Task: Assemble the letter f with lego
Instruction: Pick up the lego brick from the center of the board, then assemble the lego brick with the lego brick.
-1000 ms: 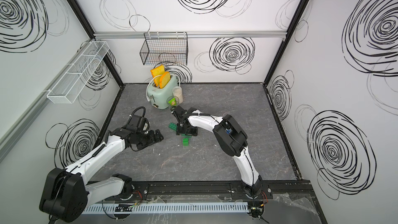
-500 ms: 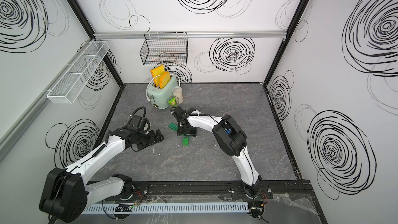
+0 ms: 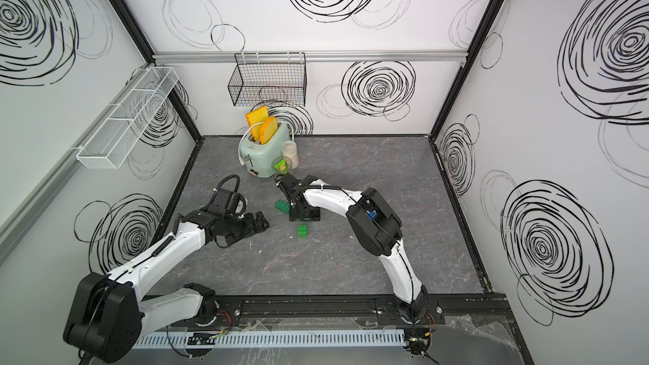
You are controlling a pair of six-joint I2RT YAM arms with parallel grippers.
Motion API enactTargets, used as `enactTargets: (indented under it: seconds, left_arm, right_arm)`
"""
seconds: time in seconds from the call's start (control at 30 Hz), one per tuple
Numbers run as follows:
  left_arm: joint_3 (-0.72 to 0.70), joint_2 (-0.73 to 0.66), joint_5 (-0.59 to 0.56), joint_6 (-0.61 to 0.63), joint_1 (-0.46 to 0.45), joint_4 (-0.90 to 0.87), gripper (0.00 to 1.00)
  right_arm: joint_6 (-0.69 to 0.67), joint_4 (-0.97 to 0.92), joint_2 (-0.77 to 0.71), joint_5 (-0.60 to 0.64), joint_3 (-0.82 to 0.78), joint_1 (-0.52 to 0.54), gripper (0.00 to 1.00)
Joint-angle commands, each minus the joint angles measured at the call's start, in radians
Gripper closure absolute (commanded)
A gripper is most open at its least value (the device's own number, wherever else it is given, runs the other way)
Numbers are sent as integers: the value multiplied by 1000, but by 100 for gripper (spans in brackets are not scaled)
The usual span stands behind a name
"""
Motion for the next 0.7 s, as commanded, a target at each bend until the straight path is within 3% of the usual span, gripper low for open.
enactTargets:
  seconds: [0.0, 0.67]
  left_arm:
    - [-20, -18, 16, 10, -5, 71, 1]
    - [-50, -60, 7, -5, 31, 115, 2]
  right_arm:
    - [-4, -82, -93, 40, 38, 21, 43]
    - [35, -115, -167, -8, -8, 113, 43]
